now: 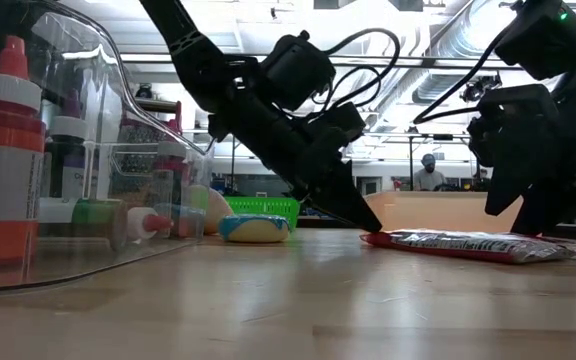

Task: Pick & Place Food Item
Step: Put the popcorn bag into the orange bin

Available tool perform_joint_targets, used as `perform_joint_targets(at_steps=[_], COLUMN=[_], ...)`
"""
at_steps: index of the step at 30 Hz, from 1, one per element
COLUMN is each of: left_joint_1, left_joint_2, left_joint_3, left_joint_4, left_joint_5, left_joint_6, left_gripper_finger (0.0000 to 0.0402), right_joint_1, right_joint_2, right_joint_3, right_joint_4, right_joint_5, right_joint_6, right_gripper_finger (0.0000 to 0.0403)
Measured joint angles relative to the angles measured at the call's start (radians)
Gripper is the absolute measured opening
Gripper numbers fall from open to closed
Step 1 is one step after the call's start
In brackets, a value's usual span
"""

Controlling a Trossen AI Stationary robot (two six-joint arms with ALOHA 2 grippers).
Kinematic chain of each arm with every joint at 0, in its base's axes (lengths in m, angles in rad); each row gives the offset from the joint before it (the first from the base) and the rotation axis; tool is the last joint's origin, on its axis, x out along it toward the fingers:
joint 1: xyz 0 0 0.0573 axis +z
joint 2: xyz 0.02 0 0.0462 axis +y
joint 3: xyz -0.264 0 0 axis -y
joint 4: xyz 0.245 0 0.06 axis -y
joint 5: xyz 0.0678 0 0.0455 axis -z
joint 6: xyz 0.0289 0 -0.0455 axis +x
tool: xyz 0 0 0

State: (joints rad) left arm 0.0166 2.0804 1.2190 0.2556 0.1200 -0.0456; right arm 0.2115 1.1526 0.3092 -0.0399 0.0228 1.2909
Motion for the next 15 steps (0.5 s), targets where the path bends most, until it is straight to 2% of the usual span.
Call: perform_joint_targets(at_steps=[6,15], left_joint_1=[-0.001,0.001], left_joint_2=[0.000,0.000], left_joint_3=[0.000,0.000], left_joint_4=[-0.041,-0.046], left_joint_5=[-0.048,-0.049], left_joint_6=[0.000,-0.012], left_gripper_finger=[0.0030,0.0030], right_joint_1=[0.000,0.001], right_joint_2=[0.000,0.000], right_joint_3=[0.000,0.000], right_joint_4=[-0.001,-0.010], right_joint_5=[-0.027,-0.032], right_joint_6=[0.026,0.049], right_gripper_finger=[0.0231,0.0231])
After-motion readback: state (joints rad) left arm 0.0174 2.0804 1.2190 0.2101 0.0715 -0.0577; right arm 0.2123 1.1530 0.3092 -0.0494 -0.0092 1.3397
